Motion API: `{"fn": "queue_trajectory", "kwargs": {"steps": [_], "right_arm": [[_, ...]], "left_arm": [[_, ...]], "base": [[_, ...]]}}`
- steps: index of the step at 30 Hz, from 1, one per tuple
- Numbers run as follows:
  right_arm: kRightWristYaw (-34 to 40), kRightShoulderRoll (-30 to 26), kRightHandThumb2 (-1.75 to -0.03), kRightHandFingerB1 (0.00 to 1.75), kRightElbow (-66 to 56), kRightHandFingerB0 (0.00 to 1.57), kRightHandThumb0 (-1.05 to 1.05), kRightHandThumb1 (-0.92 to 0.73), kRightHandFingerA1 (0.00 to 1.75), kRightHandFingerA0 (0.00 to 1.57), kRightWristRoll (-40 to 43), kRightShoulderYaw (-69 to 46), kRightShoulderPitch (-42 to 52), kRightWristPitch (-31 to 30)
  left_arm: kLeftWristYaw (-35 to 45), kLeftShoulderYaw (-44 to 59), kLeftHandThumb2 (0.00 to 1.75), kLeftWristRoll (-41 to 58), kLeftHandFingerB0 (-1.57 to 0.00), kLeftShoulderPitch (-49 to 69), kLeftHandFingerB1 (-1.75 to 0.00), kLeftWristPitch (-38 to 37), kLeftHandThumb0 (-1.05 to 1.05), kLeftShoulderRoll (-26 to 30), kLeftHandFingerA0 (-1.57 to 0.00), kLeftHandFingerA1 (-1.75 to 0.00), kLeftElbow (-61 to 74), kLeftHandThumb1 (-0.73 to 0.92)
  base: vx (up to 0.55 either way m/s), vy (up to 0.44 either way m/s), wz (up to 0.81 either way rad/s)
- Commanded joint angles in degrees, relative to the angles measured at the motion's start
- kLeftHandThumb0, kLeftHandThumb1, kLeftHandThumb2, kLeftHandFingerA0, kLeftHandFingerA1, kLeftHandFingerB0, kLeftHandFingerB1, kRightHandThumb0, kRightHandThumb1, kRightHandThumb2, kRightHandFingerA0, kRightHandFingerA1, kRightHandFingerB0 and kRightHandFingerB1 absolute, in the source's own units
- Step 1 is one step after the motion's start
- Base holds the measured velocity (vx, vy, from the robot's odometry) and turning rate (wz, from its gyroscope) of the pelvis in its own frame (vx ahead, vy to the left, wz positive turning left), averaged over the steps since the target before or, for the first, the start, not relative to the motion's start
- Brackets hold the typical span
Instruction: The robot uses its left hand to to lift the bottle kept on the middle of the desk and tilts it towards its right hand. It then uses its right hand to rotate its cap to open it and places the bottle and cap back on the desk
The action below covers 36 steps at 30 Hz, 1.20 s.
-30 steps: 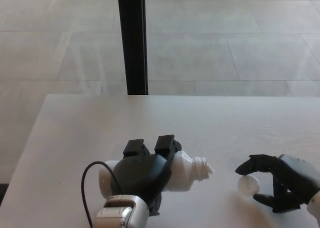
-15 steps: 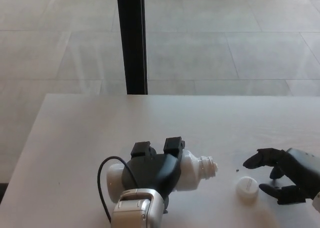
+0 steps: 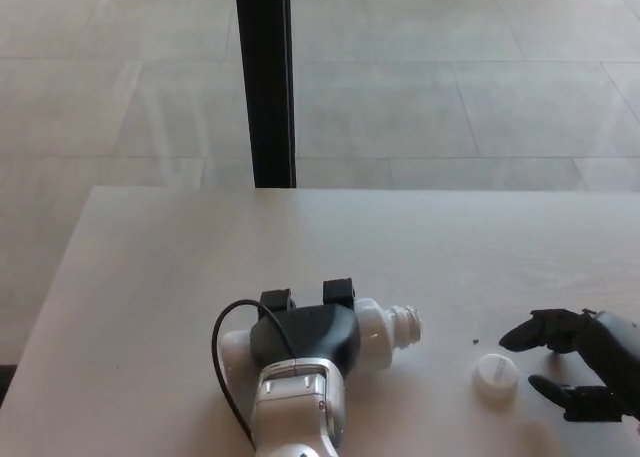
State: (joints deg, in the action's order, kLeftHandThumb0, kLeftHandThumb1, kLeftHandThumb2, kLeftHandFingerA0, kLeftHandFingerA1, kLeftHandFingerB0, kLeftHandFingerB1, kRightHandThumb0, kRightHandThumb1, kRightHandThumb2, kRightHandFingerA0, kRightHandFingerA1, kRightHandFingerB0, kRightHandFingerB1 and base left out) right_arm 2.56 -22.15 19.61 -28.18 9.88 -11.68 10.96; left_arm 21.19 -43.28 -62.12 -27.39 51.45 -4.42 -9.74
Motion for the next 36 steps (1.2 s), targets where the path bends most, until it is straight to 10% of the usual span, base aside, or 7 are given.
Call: {"fn": "queue_trajectory", "kwargs": {"steps": [1, 3, 4, 11, 15, 17, 36], "right_arm": [[3.48, 0.43, -0.61, 0.5, 0.67, 0.79, -0.19, -0.67, 1.03, 0.47, 1.03, -1.58, 1.04, 2.21], [4.38, 0.17, -0.61, 0.5, -0.21, 0.81, -0.22, -0.67, 1.05, 0.48, -0.53, -1.47, 1.28, 1.45], [5.02, 0.2, -0.61, 0.51, -0.24, 0.81, -0.24, -0.66, 1.07, 0.48, -0.92, -1.48, 1.3, 1.5], [5.84, -0.6, -0.6, 0.49, -0.87, 0.81, -0.23, -0.67, 1.06, 0.5, -2.21, -1.42, 0.88, 0.94], [6.03, -0.54, -0.6, 0.48, -1.01, 0.82, -0.23, -0.65, 1.06, 0.49, -2.19, -1.59, 0.79, 0.52], [6.59, -0.55, -0.59, 0.49, -0.88, 0.82, -0.22, -0.65, 1.04, 0.48, -2.67, -1.5, 0.57, 0.67], [11.03, 0.06, -0.58, 0.48, 1.27, 0.88, -0.19, -0.63, 1.06, 0.39, -2.3, -2.26, 0.47, 3.35]], "left_arm": [[1.43, -1.43, 0.62, -2.36, -0.29, -0.03, -0.53, 3.77, -0.53, -0.22, -0.41, -0.76, -1.89, 0.75], [0.75, -1.91, 0.62, -3.0, -0.2, 0.53, -0.48, 3.94, -0.64, -0.18, -0.25, -0.69, -1.18, 0.73], [1.37, -2.21, 1.07, -3.36, -0.01, 0.35, -0.5, 4.46, -0.4, -0.23, -0.09, -0.57, -1.04, 0.5], [2.8, 0.76, 0.63, -0.15, 0.0, 0.33, -0.08, 5.49, -0.83, -1.83, 0.0, 0.0, 0.5, 0.75], [3.65, 1.81, 1.06, 0.25, 0.0, -0.43, -0.07, 5.93, -1.05, -2.09, 0.0, -0.25, -0.4, 0.66], [3.19, 2.74, 0.63, 0.63, 0.0, -0.53, 0.0, 5.88, -0.96, -2.14, 0.0, 0.0, 0.13, 0.8], [-1.56, 8.19, 0.83, 3.82, 0.0, 1.53, 0.0, 4.5, -0.92, -4.07, 0.0, 0.0, 4.7, 0.68]], "base": [[0.0, 0.0, 0.0], [0.0, 0.0, 0.0], [0.0, 0.0, 0.0], [0.0, 0.0, 0.0], [0.0, 0.0, 0.0], [0.0, 0.0, 0.0], [0.0, 0.0, 0.0]]}}
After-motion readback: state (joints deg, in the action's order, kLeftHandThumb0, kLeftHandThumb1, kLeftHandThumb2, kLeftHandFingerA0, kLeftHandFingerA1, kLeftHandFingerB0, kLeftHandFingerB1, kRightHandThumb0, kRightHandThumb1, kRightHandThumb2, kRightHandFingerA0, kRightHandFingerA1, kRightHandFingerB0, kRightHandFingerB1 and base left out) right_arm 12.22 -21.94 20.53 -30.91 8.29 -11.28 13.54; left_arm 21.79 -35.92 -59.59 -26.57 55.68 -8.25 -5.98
